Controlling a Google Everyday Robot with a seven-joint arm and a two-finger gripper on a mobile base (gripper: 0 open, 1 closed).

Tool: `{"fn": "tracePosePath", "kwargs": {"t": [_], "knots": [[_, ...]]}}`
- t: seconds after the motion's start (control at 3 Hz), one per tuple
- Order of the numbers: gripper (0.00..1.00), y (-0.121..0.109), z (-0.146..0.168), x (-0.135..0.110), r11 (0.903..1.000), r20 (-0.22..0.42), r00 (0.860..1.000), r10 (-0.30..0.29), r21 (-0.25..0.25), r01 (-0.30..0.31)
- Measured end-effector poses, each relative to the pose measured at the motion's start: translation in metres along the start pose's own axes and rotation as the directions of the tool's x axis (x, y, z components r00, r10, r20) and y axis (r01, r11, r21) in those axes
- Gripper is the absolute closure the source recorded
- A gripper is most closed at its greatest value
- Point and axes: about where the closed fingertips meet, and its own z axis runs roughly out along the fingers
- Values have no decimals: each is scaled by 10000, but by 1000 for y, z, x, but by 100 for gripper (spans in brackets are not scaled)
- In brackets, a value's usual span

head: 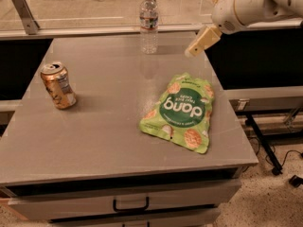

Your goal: Pick water bottle

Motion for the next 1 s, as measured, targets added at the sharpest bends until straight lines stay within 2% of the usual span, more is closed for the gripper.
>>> {"fn": "tracePosePath", "kwargs": {"t": [0.33,0.67,1.0], "knots": [[0,-33,42,-5,9963,1068,9916,733,377,-777],[0,-51,83,-28,9903,2170,9673,1311,173,-1381],[0,-53,113,-53,9815,2855,9395,1893,-278,-1893]]}}
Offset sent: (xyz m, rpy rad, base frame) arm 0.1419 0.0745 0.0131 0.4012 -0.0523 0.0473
